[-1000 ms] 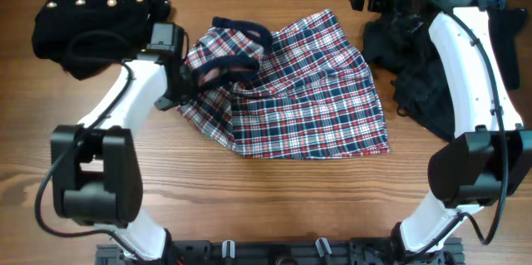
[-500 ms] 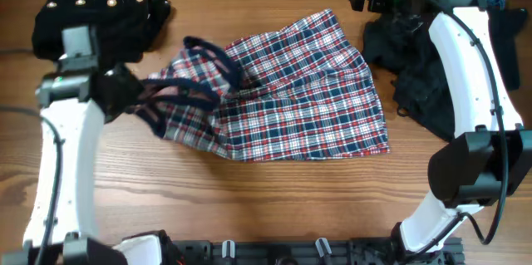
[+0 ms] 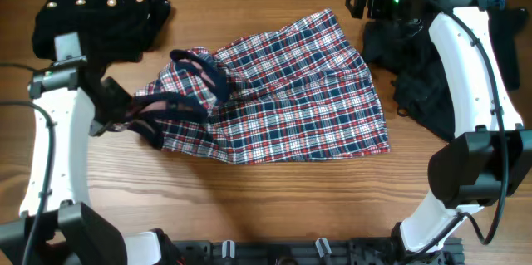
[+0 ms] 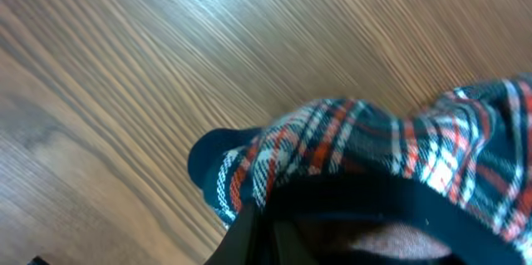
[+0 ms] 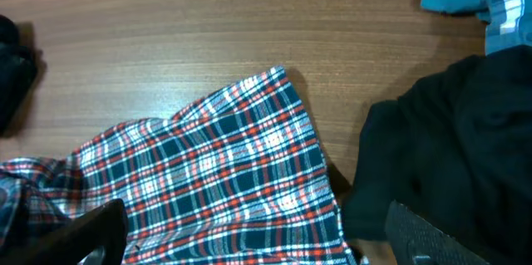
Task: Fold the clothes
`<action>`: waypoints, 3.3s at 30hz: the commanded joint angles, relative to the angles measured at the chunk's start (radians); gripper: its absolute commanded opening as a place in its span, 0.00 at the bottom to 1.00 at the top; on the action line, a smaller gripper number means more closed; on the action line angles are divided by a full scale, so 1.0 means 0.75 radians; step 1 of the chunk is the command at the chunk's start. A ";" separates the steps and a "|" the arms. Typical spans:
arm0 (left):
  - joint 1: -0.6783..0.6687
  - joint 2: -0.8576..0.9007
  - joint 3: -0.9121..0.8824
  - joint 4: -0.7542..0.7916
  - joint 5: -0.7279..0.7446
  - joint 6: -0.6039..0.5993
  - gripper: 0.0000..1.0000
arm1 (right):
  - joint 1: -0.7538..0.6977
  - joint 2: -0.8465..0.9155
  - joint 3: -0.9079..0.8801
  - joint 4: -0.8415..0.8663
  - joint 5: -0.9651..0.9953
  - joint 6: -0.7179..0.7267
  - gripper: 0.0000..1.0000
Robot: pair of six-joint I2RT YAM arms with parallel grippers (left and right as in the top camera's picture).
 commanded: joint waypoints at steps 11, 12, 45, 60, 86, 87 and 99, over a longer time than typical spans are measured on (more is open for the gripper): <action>0.314 0.016 0.006 0.078 0.174 0.007 0.87 | 0.011 -0.033 0.019 -0.001 -0.034 -0.100 1.00; 0.308 0.016 0.006 0.083 0.179 0.008 0.96 | 0.011 -0.028 0.019 -0.001 -0.045 -0.104 1.00; -0.215 0.016 0.006 0.384 0.302 0.018 1.00 | -0.038 0.406 0.010 -0.084 0.134 -0.056 0.93; -0.216 0.016 0.006 0.399 0.303 0.017 1.00 | -0.186 0.459 0.010 0.173 0.207 -0.054 1.00; -0.217 0.016 0.006 0.425 0.296 0.017 0.99 | -0.354 0.544 0.010 0.416 0.338 -0.040 1.00; -0.217 0.016 0.006 0.430 0.297 0.017 1.00 | -0.364 0.544 0.010 0.416 0.336 -0.040 1.00; -0.217 0.016 0.006 0.445 0.297 0.018 1.00 | -0.309 0.541 0.014 0.407 0.182 -0.107 1.00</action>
